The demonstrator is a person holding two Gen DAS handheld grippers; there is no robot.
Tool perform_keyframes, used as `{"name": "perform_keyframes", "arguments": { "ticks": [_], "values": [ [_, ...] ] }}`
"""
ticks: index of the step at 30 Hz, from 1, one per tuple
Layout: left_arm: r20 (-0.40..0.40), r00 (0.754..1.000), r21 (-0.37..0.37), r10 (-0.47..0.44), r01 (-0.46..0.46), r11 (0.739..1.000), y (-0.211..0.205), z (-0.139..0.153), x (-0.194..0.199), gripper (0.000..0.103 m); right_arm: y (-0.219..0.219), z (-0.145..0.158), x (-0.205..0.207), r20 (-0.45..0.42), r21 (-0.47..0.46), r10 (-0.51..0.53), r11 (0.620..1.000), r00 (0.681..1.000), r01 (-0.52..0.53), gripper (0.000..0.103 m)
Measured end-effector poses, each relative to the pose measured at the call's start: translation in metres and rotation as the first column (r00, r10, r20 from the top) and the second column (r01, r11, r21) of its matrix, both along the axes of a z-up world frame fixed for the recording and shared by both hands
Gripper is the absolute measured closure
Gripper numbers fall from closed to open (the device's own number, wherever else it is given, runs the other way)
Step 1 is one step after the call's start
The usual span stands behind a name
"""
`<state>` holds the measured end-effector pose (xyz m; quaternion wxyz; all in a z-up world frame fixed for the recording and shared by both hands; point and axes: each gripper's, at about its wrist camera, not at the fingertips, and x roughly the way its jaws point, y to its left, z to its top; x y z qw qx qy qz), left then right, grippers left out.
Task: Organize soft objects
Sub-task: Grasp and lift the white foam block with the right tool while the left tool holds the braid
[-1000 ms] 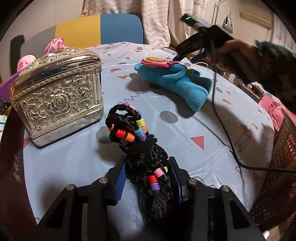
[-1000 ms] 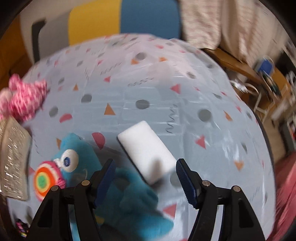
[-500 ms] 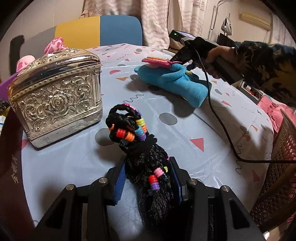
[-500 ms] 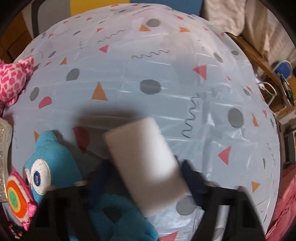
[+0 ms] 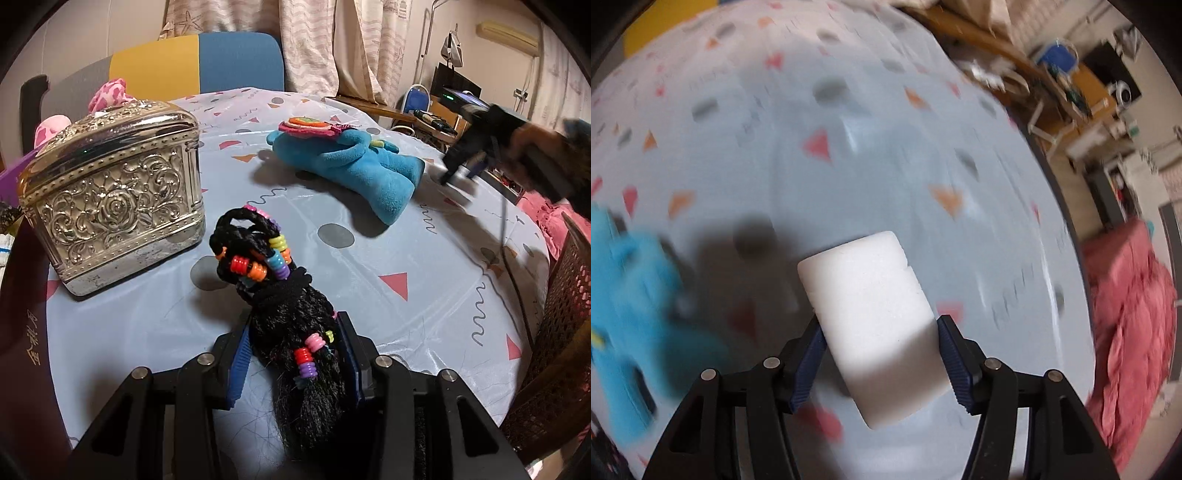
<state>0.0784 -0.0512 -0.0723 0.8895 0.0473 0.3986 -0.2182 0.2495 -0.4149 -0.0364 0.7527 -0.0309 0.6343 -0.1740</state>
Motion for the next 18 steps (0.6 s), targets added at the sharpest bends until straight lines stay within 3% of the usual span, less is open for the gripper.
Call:
{"name": "perform_keyframes", "arguments": {
  "ticks": [3,7,11,16,18],
  "values": [
    [-0.024,1.0,-0.009,0.007,-0.007,1.0,0.001,0.002,0.004,0.062,0.002,-0.004,-0.027,-0.042,0.081,-0.036,0.996,0.998,0.039,0.042],
    [-0.054,0.998,-0.003,0.029,-0.029,1.0,0.003,0.006,0.006,0.063,0.032,-0.007,-0.05,-0.074,0.176,0.01,0.984,0.997,0.003,0.042],
    [-0.061,0.997,0.023,0.049,-0.048,0.999,0.004,0.009,0.0,0.063,0.087,-0.006,-0.065,-0.065,0.241,0.121,0.965,0.99,-0.102,0.042],
    [-0.083,0.992,0.004,0.093,-0.093,0.996,0.013,0.015,-0.008,0.063,0.154,-0.003,-0.072,-0.036,0.327,0.256,0.916,0.966,-0.231,0.041],
    [-0.072,0.993,-0.006,0.098,-0.099,0.995,0.016,0.02,-0.012,0.063,0.18,-0.003,-0.074,-0.006,0.322,0.305,0.902,0.952,-0.287,0.04]
  ]
}}
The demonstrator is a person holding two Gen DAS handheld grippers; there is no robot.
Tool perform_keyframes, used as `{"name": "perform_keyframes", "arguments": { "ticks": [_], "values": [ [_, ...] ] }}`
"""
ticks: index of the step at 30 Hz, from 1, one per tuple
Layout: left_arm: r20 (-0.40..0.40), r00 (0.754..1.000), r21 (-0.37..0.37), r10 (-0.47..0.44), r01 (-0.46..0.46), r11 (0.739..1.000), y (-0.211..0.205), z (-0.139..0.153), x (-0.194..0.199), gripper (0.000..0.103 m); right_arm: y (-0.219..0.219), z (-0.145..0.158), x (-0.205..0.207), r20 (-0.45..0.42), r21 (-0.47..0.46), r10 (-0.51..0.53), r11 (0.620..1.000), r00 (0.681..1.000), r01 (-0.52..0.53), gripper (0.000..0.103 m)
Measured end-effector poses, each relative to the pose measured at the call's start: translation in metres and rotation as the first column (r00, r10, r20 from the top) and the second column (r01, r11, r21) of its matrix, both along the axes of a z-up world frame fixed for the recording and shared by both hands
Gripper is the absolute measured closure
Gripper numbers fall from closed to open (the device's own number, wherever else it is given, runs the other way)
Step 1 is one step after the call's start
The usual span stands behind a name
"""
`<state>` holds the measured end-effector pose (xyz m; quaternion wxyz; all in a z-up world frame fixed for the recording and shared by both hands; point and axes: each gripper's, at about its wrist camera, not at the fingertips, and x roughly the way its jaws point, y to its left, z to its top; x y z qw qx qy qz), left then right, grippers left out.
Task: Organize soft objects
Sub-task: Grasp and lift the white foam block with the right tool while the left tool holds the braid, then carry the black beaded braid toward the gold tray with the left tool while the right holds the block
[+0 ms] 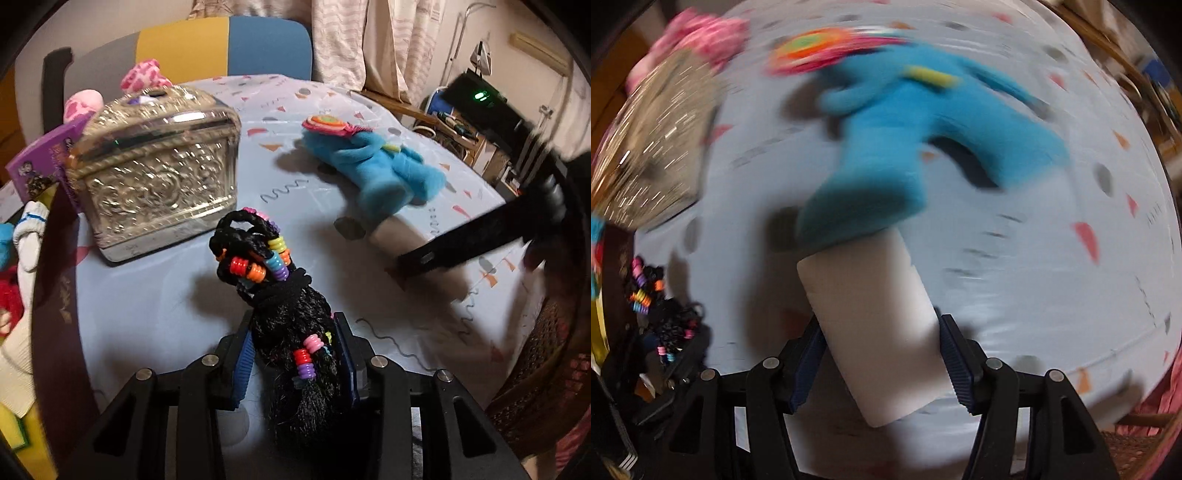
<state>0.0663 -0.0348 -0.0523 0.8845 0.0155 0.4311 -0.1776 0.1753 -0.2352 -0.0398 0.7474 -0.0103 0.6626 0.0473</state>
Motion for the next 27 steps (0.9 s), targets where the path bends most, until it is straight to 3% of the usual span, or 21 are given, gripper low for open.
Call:
{"name": "perform_keyframes", "arguments": {
  "ticks": [8,15,17,19,27],
  "values": [
    [0.066,0.997,-0.02,0.036,-0.035,0.999,0.01,0.028,-0.014,0.063,0.036,-0.002,-0.008,0.154,-0.032,0.055,0.998,0.987,-0.051,0.035],
    [0.116,0.99,-0.031,0.075,-0.072,0.997,0.021,0.052,-0.024,0.063,0.014,0.002,-0.015,0.182,-0.048,0.071,0.997,0.981,-0.064,0.035],
    [0.122,0.989,-0.031,0.087,-0.084,0.996,0.024,0.057,-0.029,0.063,0.02,0.003,-0.025,0.187,-0.057,0.079,0.996,0.979,-0.07,0.035],
    [0.127,0.987,-0.027,0.097,-0.094,0.995,0.028,0.06,-0.031,0.063,0.052,0.001,-0.034,0.193,-0.072,0.091,0.994,0.977,-0.078,0.037],
    [0.145,0.979,-0.031,0.14,-0.137,0.99,0.042,0.073,-0.034,0.063,0.077,0.008,-0.056,0.249,-0.19,0.214,0.967,0.945,-0.169,0.042]
  ]
}}
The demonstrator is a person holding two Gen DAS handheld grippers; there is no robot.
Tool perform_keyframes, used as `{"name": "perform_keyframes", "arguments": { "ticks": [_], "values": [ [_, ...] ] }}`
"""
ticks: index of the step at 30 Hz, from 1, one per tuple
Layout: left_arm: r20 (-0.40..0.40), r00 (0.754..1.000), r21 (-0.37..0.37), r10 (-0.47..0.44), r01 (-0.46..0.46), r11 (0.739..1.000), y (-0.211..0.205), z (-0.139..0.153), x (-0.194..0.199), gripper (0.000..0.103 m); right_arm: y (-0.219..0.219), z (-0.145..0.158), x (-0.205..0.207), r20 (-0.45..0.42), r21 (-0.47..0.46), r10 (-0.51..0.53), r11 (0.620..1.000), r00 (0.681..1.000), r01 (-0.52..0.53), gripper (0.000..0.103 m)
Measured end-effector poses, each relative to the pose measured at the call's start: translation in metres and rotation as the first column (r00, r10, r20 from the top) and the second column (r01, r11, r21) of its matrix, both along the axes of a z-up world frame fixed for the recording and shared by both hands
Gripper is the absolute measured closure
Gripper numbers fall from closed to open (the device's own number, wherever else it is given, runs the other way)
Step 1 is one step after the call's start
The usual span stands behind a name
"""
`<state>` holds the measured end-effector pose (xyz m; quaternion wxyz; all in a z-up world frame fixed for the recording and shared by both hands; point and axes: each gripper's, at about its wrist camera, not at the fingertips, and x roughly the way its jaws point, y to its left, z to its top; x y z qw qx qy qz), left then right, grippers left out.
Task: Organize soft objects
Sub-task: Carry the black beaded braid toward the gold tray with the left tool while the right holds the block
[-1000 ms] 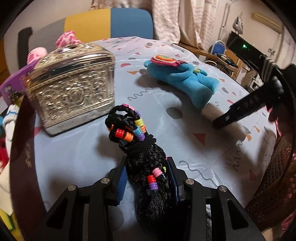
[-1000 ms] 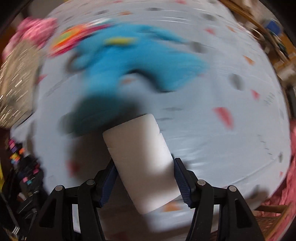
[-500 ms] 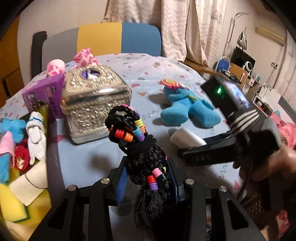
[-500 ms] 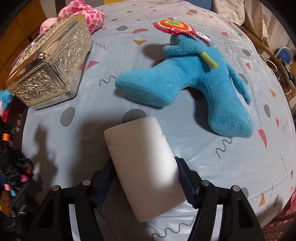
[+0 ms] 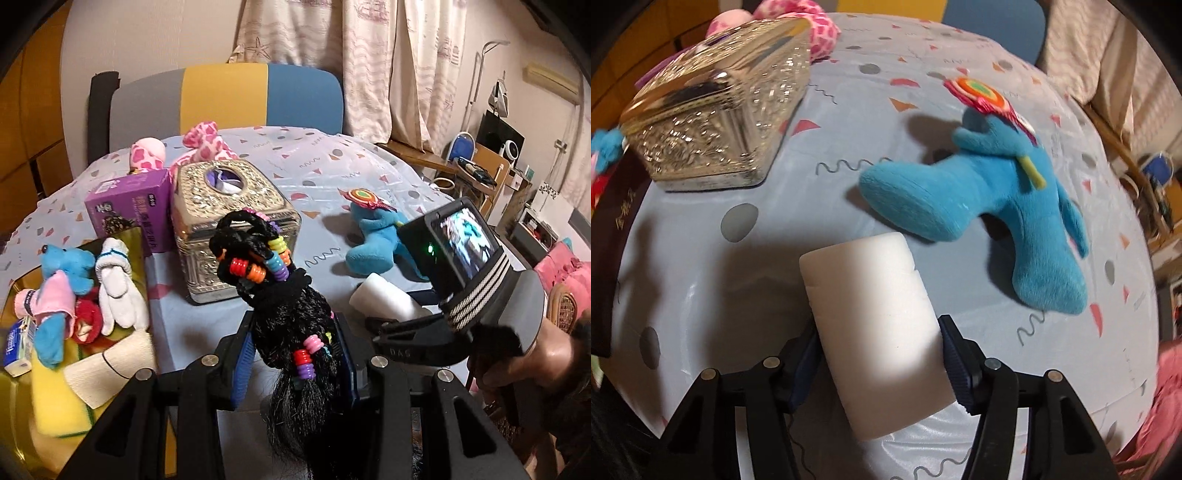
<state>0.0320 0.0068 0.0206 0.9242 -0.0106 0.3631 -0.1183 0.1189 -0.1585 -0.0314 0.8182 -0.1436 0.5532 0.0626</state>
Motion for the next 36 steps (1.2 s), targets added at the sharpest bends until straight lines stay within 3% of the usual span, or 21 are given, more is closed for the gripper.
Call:
{"name": "perform_keyframes", "arguments": {
  "ticks": [3,9,26,36],
  "values": [
    [0.003,1.0,-0.005,0.012,-0.012,1.0,0.003,0.003,0.001,0.063,0.009,-0.001,-0.005,0.013,-0.021,0.019,1.0,1.0,-0.018,0.042],
    [0.007,1.0,-0.013,0.025,-0.025,1.0,0.009,0.007,-0.001,0.063,0.005,-0.006,-0.004,-0.034,0.055,-0.034,0.998,0.999,0.036,0.042],
    [0.029,0.996,-0.024,0.088,-0.087,0.996,0.037,0.019,-0.01,0.063,0.021,-0.013,-0.009,0.036,-0.055,0.059,0.997,0.998,-0.057,0.042],
    [0.028,0.99,-0.041,0.138,-0.137,0.99,0.06,0.022,-0.016,0.063,0.018,-0.012,-0.016,0.045,-0.066,0.068,0.996,0.997,-0.065,0.042]
  ]
}}
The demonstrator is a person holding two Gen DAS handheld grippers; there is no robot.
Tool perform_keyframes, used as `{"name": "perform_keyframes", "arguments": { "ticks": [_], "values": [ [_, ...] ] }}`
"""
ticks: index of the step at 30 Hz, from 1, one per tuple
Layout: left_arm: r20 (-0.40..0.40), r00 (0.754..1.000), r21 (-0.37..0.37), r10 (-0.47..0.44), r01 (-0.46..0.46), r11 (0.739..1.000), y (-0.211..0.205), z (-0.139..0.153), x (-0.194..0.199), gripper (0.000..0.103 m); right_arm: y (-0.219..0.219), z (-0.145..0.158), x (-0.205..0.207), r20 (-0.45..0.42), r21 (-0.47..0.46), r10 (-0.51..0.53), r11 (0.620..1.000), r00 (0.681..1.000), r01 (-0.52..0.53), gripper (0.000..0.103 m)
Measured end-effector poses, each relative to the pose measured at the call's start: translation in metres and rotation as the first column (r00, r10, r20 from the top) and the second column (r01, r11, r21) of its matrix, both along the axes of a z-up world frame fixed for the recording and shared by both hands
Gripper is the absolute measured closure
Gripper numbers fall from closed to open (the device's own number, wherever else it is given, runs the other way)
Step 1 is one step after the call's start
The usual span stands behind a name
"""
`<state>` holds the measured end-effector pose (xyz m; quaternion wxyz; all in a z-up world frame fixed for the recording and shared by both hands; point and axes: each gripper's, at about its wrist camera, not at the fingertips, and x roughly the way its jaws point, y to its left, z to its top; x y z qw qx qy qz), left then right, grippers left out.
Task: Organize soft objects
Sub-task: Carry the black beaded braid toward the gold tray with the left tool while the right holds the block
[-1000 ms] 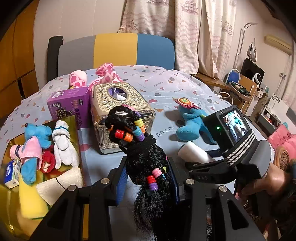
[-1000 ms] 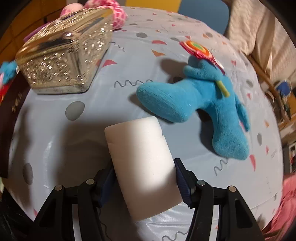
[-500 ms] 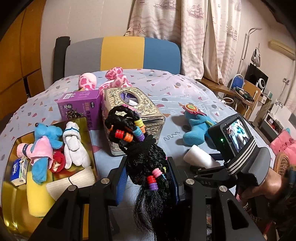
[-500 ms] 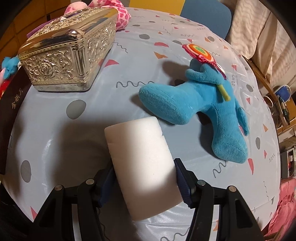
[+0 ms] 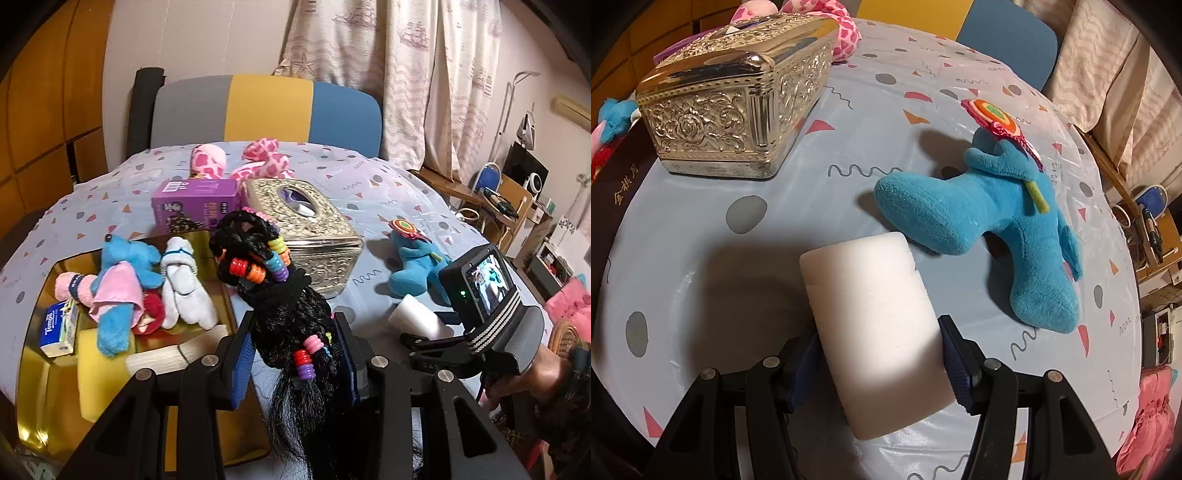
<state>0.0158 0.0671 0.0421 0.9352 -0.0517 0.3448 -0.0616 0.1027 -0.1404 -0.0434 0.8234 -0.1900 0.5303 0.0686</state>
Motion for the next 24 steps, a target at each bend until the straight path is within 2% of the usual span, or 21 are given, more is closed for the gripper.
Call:
{"name": "perform_keyframes", "arguments": {
  "ticks": [9,15,18,24],
  "values": [
    [0.011,0.996,0.011,0.086,-0.086,0.996,0.035,0.007,-0.011,0.063,0.006,-0.002,-0.002,0.012,-0.02,0.016,1.0,1.0,-0.016,0.042],
    [0.011,0.984,0.003,0.177,-0.177,0.984,0.081,0.01,-0.02,0.063,0.01,-0.002,-0.005,0.024,-0.042,0.033,0.999,0.999,-0.032,0.042],
    [0.008,0.964,-0.019,0.267,-0.267,0.963,0.12,0.013,-0.031,0.063,0.011,-0.002,-0.006,0.028,-0.049,0.039,0.998,0.999,-0.037,0.042],
    [-0.018,0.885,-0.016,0.465,-0.466,0.885,0.206,0.01,-0.063,0.063,0.013,-0.002,-0.008,0.034,-0.06,0.048,0.997,0.998,-0.046,0.042]
  ]
}}
